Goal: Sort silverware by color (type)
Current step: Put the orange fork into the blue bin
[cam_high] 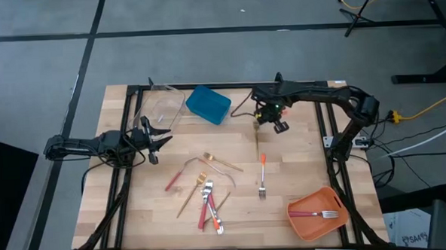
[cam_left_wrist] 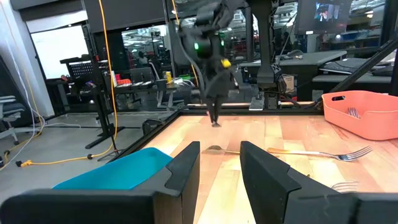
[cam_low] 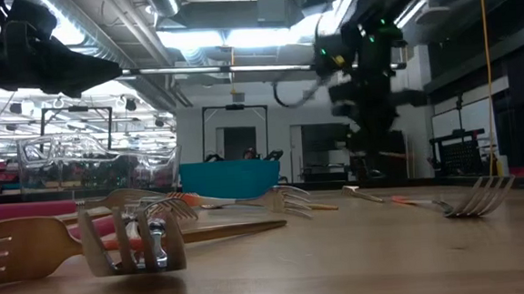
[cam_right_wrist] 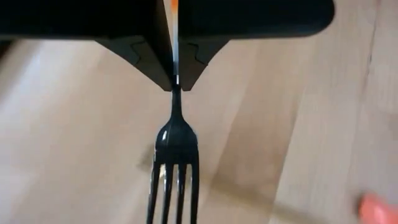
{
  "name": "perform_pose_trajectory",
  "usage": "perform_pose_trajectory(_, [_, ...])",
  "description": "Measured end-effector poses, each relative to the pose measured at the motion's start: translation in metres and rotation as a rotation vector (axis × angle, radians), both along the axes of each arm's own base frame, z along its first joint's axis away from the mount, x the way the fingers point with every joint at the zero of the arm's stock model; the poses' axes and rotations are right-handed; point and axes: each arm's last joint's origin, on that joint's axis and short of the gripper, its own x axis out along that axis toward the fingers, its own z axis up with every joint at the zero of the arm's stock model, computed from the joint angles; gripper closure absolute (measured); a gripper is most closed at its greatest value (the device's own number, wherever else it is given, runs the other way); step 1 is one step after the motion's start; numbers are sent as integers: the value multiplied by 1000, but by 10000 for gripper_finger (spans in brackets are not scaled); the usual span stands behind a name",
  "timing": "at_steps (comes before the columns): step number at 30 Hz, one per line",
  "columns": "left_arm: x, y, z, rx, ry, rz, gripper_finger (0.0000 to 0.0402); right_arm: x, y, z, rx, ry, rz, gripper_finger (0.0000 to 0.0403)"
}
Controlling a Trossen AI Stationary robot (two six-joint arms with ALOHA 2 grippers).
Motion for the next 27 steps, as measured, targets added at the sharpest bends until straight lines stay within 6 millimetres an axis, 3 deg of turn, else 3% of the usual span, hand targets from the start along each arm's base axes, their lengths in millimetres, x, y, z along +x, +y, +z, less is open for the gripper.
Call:
perform_pose_trajectory(8, [0, 0, 0, 0, 1, 5, 292, 41, -3, 55, -113, -345, -47, 402])
perform_pose_trajectory(16, [0, 0, 0, 0, 1, 6, 292, 67, -17, 85, -112, -772, -187, 402])
perform_pose_trajectory(20, [0, 0, 0, 0, 1, 5, 292, 76, -25, 87, -100, -879, -235, 402])
perform_pose_trajectory(27, [0, 0, 0, 0, 0, 8, 292, 96, -40, 61, -29, -939, -321, 402])
